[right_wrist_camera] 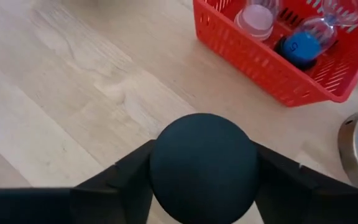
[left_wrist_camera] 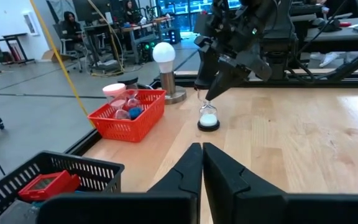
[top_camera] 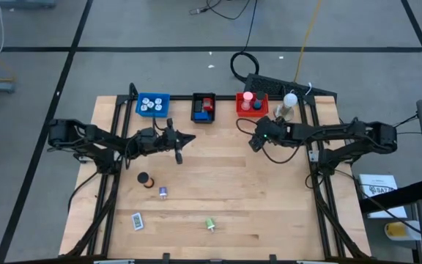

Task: Pick & Place Office items
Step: Put the bottom black hourglass into the red bin

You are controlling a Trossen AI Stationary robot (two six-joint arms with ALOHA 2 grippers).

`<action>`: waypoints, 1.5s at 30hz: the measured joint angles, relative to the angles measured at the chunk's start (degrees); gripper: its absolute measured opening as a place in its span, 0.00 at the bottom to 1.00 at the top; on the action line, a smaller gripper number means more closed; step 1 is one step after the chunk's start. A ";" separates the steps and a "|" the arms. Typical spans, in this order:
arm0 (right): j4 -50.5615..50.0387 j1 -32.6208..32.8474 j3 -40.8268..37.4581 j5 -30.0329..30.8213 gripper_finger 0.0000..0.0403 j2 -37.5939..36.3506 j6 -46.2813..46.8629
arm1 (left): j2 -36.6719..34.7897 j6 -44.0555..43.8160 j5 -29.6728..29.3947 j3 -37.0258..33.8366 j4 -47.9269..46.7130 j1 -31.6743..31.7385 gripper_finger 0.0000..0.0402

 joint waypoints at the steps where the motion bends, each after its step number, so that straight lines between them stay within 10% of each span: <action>1: -0.13 0.00 -0.02 -0.06 0.50 -0.35 -0.10 | 0.00 0.00 0.02 0.00 -0.01 0.00 0.04; 12: -1.69 -6.96 5.08 0.11 0.50 -8.97 -3.36 | 0.00 0.00 -0.04 0.00 -0.03 0.00 0.04; 23: 2.12 -21.61 9.44 -6.24 0.50 -2.54 -9.65 | 0.00 0.40 -0.17 0.00 -0.03 0.00 0.04; 45: 8.74 -24.67 9.44 -7.56 0.50 7.50 -13.94 | 0.00 0.64 -0.49 0.00 -0.45 -0.02 0.05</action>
